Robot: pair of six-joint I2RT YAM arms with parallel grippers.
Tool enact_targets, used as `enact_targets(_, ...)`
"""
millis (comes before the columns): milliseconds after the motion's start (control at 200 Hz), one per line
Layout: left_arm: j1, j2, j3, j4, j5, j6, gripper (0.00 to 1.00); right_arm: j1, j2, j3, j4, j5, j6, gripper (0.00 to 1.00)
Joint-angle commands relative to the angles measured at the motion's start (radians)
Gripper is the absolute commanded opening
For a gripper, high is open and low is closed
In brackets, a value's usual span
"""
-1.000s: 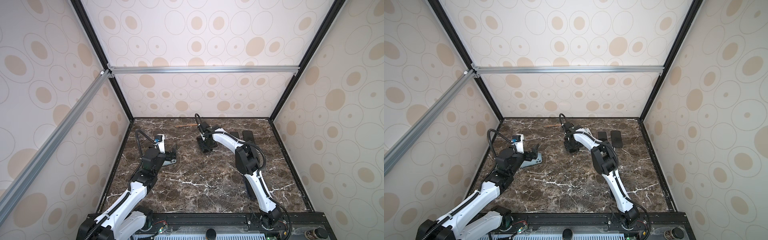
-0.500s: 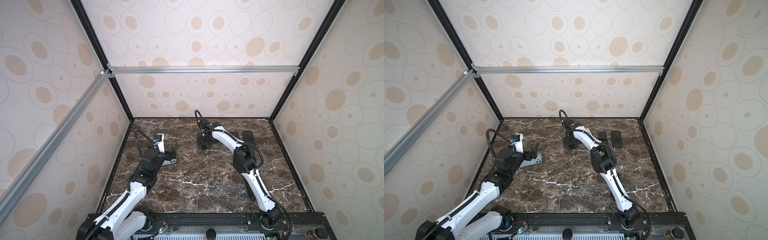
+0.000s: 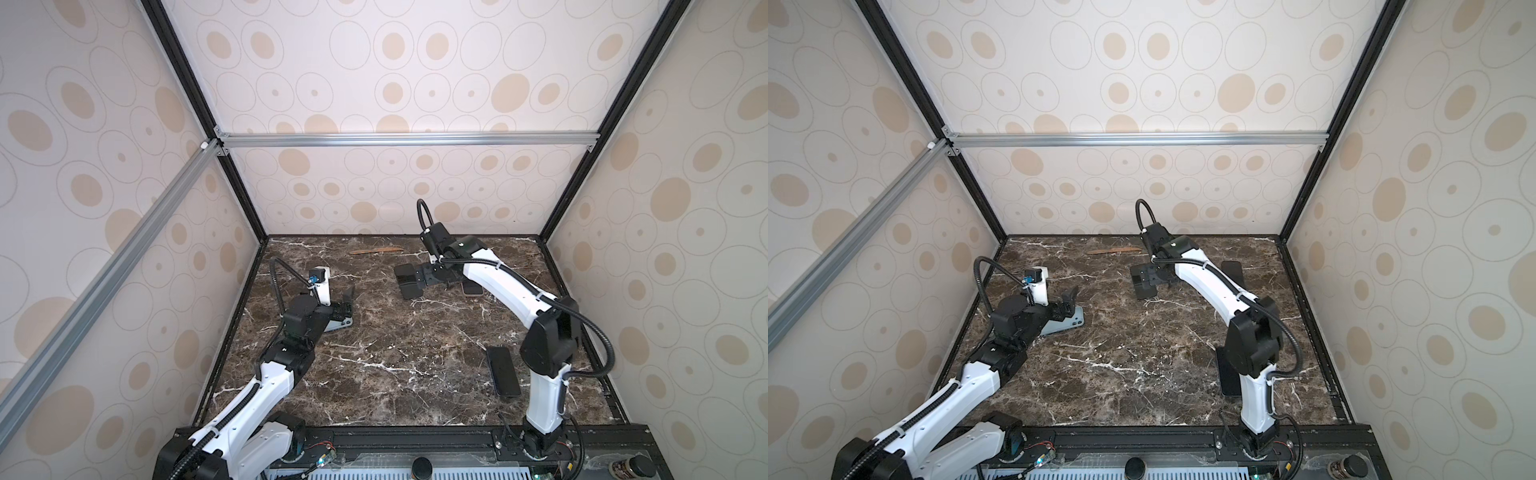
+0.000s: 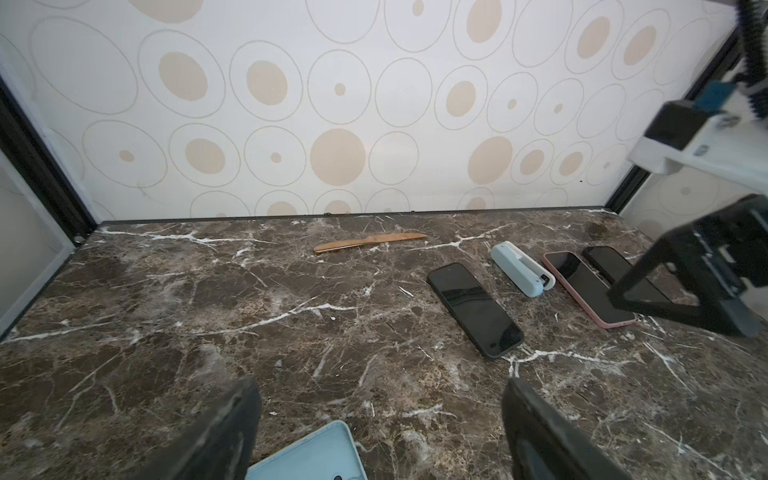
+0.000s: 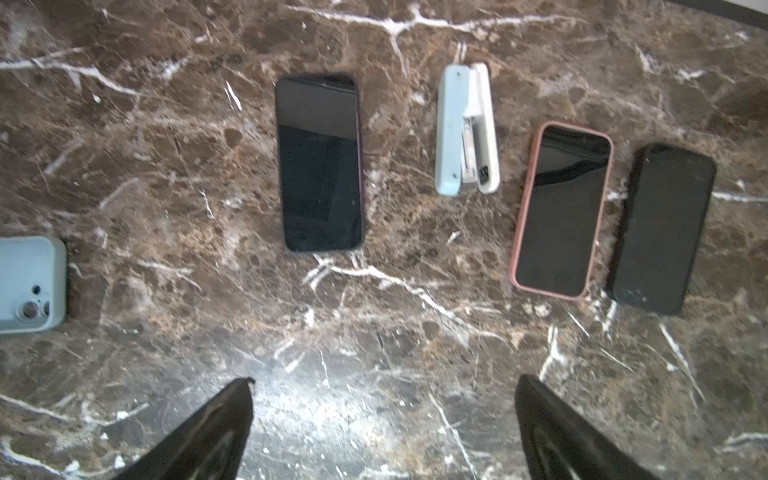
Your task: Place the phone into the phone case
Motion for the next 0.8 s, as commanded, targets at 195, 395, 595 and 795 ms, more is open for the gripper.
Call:
enact_targets(195,-0.054,0.034,0.032,0.109,0.183,-0.023,0.88,-0.007,-0.409,-0.460,-0.054,0.047,0.189,1.00)
enact_targets(395,-0.158,0.095,0.091,0.103,0.236,0.052,0.87,-0.013,-0.678,-0.692,-0.142,0.069,0.354,1.00)
enact_targets(595,-0.282,0.187,0.175,0.101,0.361,0.200,0.88,-0.018,-0.913,-0.859,-0.249,0.072,0.490,1.00)
enact_targets(795,-0.342,0.258,0.163,0.164,0.475,0.253,0.88,-0.044,-1.096,-1.005,-0.226,0.093,0.602,1.00)
